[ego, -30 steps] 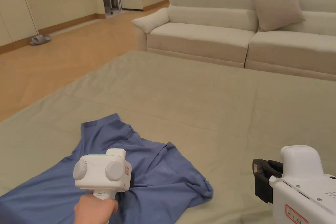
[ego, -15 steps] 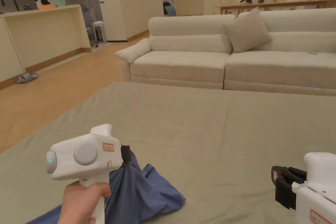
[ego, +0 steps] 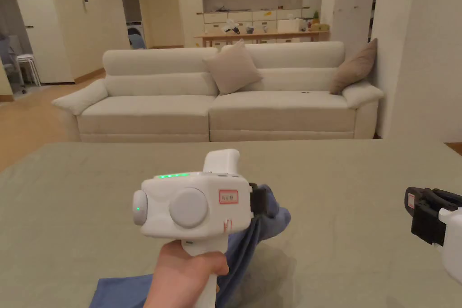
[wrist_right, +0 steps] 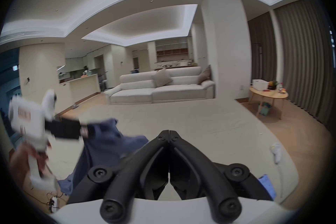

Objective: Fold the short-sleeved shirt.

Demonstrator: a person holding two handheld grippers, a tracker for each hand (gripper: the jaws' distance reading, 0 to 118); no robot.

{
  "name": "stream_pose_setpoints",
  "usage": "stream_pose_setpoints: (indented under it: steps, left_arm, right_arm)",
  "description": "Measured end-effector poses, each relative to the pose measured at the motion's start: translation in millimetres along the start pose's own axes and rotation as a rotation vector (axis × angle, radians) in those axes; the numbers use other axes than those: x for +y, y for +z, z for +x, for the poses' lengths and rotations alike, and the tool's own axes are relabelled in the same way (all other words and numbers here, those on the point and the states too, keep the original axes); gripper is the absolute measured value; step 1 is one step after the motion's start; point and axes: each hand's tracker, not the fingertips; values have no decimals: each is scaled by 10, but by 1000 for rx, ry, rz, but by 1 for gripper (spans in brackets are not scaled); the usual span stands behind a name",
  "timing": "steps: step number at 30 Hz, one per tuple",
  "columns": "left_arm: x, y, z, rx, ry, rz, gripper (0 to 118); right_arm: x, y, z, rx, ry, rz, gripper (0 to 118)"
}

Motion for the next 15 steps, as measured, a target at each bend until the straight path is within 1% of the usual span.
stream_pose_setpoints:
  steps: [2,3,6,8,11,13,14,15]
  left_arm:
    - [-401,-334,281,-34,7,-122,0]
    - [-648,-517,397,-71,27,-205,0]
    - [-1285,-943,652,-82,20,-417,0]
    - [-1690,-1164,726,-73,75,-520,0]
    - [-2069,-1354,741,-49,168,-654,0]
    - [-2236,-1396,698,-17,235,-693,0]
    - [-2331,-1392,656,-14,309,-682,3]
    - [-2367,-1396,600,-36,345,-688,11]
  right_arm:
    - [11,150,220,-35,9,8,0]
    - [0,218,303,-70,15,6,0]
    - [-55,320,449,-85,8,-10,0]
    - [-108,388,503,-94,6,-22,0]
    - [-177,434,530,-99,8,-37,0]
    - [-214,458,522,-99,9,-43,0]
    - [-228,457,522,-97,8,-47,0]
    - [-241,467,518,-92,5,-50,0]
